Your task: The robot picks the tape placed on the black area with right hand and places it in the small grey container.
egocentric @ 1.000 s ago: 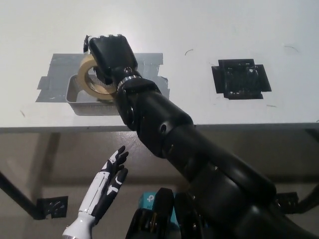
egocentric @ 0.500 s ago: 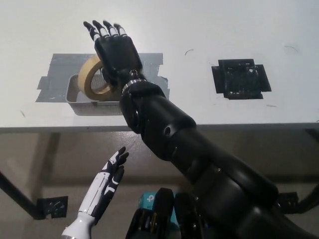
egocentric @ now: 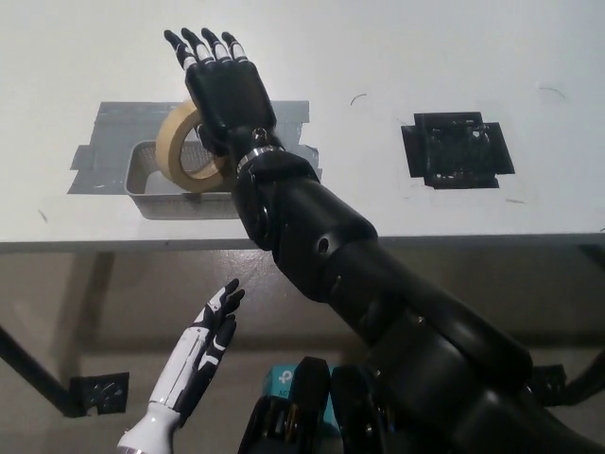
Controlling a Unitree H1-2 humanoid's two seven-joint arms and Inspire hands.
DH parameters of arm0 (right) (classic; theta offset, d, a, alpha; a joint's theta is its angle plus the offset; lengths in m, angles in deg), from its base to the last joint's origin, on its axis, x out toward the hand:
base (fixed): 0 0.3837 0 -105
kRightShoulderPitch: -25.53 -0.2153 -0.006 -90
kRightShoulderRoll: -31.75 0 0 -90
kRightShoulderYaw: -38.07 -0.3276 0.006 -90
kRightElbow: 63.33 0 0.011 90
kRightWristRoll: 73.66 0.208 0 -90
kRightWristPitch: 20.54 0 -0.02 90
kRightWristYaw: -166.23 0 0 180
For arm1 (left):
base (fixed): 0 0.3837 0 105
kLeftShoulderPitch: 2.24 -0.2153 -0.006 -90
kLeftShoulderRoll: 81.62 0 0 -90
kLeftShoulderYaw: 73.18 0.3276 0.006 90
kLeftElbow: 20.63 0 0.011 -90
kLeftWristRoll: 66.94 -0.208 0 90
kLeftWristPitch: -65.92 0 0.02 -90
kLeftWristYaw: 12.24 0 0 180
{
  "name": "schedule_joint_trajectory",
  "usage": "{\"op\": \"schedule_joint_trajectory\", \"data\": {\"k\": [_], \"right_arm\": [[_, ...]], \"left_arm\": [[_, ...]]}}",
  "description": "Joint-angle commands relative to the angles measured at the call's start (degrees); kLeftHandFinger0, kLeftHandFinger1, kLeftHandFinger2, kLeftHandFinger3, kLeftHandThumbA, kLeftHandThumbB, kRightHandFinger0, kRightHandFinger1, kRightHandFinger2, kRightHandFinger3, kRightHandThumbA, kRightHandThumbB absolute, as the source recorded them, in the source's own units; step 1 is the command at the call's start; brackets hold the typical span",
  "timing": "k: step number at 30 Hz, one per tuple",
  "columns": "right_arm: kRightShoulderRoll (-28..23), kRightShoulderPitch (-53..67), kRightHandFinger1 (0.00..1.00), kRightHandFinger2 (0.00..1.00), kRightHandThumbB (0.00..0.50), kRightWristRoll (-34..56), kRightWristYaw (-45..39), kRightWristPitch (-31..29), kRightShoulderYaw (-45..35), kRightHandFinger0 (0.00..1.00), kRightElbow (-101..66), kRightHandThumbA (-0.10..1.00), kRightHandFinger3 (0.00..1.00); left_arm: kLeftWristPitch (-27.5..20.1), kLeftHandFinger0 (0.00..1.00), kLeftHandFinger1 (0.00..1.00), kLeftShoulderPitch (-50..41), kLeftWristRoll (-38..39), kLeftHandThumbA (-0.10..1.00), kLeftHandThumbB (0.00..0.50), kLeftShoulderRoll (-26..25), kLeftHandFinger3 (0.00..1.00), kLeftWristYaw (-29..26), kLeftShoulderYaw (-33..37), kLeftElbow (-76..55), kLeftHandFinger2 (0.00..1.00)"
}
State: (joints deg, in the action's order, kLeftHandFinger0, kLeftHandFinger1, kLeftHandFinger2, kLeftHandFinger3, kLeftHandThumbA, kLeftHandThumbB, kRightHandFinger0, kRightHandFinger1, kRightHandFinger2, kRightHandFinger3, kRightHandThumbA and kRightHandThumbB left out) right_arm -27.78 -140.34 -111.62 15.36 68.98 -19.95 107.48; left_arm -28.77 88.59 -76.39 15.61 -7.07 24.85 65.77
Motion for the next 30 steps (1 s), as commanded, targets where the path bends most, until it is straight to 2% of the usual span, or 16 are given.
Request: {"op": "schedule_joint_trajectory", "data": {"k": [1, 3, 4, 5, 6, 8, 11, 16, 21, 24, 25, 27, 30], "right_arm": [[-0.66, -1.55, 1.0, 1.0, 0.474, -0.2, -1.89, 2.08, 0.6, 1.0, -0.94, 0.61, 1.0], [-0.97, 0.39, 1.0, 1.0, 0.477, -0.99, -1.49, 2.39, 1.55, 1.0, -0.56, 0.61, 1.0], [-1.14, 0.75, 1.0, 1.0, 0.496, -1.15, -1.41, 2.53, 1.81, 1.0, -0.54, 0.54, 1.0], [-1.69, 2.08, 1.0, 1.0, 0.466, -1.86, -1.89, 3.6, 2.7, 1.0, -0.18, 0.62, 1.0], [-1.75, 2.34, 1.0, 1.0, 0.464, -1.89, -1.89, 3.89, 2.92, 1.0, -0.19, 0.63, 1.0], [-2.58, 4.34, 1.0, 1.0, 0.457, -1.81, -1.82, 4.52, 3.33, 1.0, 0.33, 0.63, 1.0], [-3.65, 5.67, 1.0, 1.0, 0.453, -1.82, -2.13, 4.75, 3.82, 1.0, 0.58, 0.63, 1.0], [-4.95, 6.36, 1.0, 1.0, 0.444, -1.19, -3.25, 4.25, 3.79, 1.0, 0.19, 0.66, 1.0], [-6.15, 5.64, 1.0, 1.0, 0.439, -0.84, -7.29, 2.98, 3.92, 1.0, -0.98, 0.65, 1.0], [-6.99, 4.27, 1.0, 1.0, 0.451, 0.54, -14.04, 1.85, 2.98, 1.0, -3.08, 0.68, 1.0], [-8.28, 3.19, 1.0, 1.0, 0.494, 3.39, -21.63, 0.93, 0.99, 1.0, -6.68, 0.73, 1.0], [-9.9, 2.97, 1.0, 1.0, 0.5, 6.44, -29.38, 1.24, -0.97, 1.0, -12.27, 0.76, 1.0], [-14.6, 4.43, 1.0, 1.0, 0.5, 13.87, -44.08, 6.39, -3.85, 1.0, -30.06, 0.81, 1.0]], "left_arm": [[-0.97, 1.0, 1.0, 0.68, -0.23, 0.99, 0.135, -0.32, 1.0, 0.12, -0.29, -1.96, 1.0], [0.25, 1.0, 1.0, 0.57, -0.23, 0.99, 0.137, -0.49, 1.0, 0.45, -0.31, -2.8, 1.0], [0.45, 1.0, 1.0, 0.71, -0.38, 1.0, 0.131, -0.57, 1.0, 0.55, -0.23, -2.89, 1.0], [-0.01, 1.0, 1.0, 0.92, -0.85, 1.0, 0.121, -0.62, 1.0, 0.41, -0.08, -2.73, 1.0], [-0.16, 1.0, 1.0, 0.91, -0.96, 1.0, 0.121, -0.67, 1.0, 0.37, -0.08, -2.74, 1.0], [-1.2, 1.0, 1.0, 0.78, -1.03, 1.0, 0.109, -0.73, 1.0, 0.29, -0.04, -2.8, 1.0], [-0.71, 1.0, 1.0, 0.7, -1.05, 1.0, 0.13, -0.74, 1.0, 0.37, -0.12, -3.25, 1.0], [-0.83, 1.0, 1.0, 1.02, -1.01, 1.0, 0.131, -0.63, 1.0, 0.29, -0.24, -3.18, 1.0], [-1.05, 1.0, 1.0, 1.45, -1.24, 1.0, 0.13, -0.55, 1.0, 0.06, -0.3, -2.71, 1.0], [-0.94, 1.0, 1.0, 1.54, -1.55, 1.0, 0.127, -0.83, 1.0, 0.33, -0.13, -2.74, 1.0], [-1.23, 1.0, 1.0, 1.74, -1.4, 1.0, 0.113, -0.73, 1.0, 0.31, -0.15, -2.4, 1.0], [-0.9, 1.0, 1.0, 1.94, -0.84, 1.0, 0.115, -0.7, 1.0, 0.45, -0.37, -2.42, 1.0], [-0.79, 1.0, 1.0, 2.48, 0.25, 1.0, 0.123, -0.65, 1.0, 0.64, -0.78, -1.93, 1.0]]}}
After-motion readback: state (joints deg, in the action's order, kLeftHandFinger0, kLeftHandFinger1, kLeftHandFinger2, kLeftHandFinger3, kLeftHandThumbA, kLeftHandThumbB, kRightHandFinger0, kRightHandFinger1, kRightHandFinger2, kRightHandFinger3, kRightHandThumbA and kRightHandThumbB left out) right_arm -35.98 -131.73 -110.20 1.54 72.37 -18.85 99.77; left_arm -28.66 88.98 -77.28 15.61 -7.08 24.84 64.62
